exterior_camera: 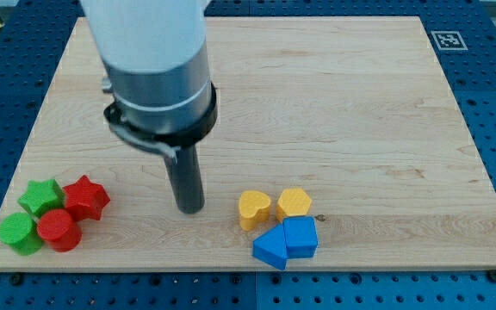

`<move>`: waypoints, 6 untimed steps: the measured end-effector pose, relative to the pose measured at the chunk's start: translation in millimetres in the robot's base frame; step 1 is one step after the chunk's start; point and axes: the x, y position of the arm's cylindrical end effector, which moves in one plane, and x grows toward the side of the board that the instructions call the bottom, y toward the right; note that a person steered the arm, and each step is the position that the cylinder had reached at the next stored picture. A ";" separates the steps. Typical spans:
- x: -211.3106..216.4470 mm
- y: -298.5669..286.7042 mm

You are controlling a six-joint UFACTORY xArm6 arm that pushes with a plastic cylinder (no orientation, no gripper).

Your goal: Slide your hand above the red star vertically

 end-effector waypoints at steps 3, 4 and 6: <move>9.9 -4.2; -52.3 -5.6; -119.4 -67.5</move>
